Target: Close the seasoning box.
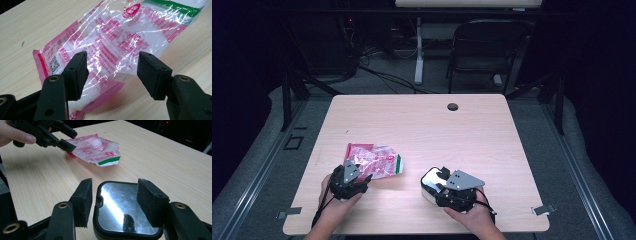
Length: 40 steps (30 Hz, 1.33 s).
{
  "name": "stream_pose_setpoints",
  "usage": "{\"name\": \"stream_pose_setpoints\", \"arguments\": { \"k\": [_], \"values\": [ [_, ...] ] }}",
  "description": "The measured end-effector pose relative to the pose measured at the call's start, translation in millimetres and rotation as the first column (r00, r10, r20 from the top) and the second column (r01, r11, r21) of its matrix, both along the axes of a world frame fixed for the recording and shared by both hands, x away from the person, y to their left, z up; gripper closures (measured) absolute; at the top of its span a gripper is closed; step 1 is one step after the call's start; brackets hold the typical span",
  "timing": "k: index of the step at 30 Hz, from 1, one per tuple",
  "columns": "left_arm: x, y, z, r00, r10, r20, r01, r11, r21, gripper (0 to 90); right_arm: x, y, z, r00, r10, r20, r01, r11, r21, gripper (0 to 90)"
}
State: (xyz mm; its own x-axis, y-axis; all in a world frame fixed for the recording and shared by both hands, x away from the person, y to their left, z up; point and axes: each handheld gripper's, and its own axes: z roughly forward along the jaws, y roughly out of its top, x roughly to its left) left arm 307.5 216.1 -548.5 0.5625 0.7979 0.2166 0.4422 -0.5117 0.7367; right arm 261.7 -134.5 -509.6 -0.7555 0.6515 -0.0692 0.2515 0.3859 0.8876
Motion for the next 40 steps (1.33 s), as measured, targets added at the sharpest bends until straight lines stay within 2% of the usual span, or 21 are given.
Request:
{"name": "stream_pose_setpoints", "arguments": {
  "k": [7,13,20,23,27,32,35,40],
  "values": [
    [2.8,1.0,-0.2,1.0000,0.002,-0.007,-0.002,1.0000,-0.008,41.5,1.7,-6.2,0.5,0.9997,-0.023,-0.002,0.023,1.000,0.012,46.5],
    [5.1,3.1,-0.1,0.9999,0.007,-0.007,-0.008,0.9998,-0.017,41.5,7.7,-22.4,2.6,0.9959,-0.088,-0.019,0.089,0.994,0.059,46.5],
    [8.7,5.3,1.0,0.9998,0.019,-0.002,-0.019,0.9991,-0.039,41.5,14.7,-43.5,-0.6,0.9839,-0.172,-0.047,0.177,0.979,0.107,46.7],
    [11.0,5.4,1.2,0.9998,0.016,-0.006,-0.017,0.9988,-0.047,41.5,15.7,-49.7,-3.6,0.9779,-0.199,-0.062,0.205,0.973,0.107,46.6],
    [13.0,3.9,1.8,0.9999,0.010,-0.003,-0.010,0.9987,-0.049,41.5,16.4,-54.8,-8.1,0.9725,-0.223,-0.067,0.229,0.969,0.092,46.6],
    [15.2,3.1,2.3,1.0000,0.006,0.001,-0.006,0.9986,-0.053,41.5,16.0,-60.9,-11.4,0.9665,-0.245,-0.076,0.252,0.963,0.098,45.7],
    [17.8,3.1,1.8,0.9999,0.010,-0.002,-0.010,0.9975,-0.070,41.5,15.5,-64.4,-12.4,0.9633,-0.258,-0.075,0.265,0.959,0.104,44.4],
    [20.6,4.1,1.8,0.9998,0.017,-0.007,-0.017,0.9963,-0.085,41.5,15.3,-71.0,-13.4,0.9540,-0.290,-0.076,0.298,0.947,0.124,43.1]
  ]
}}
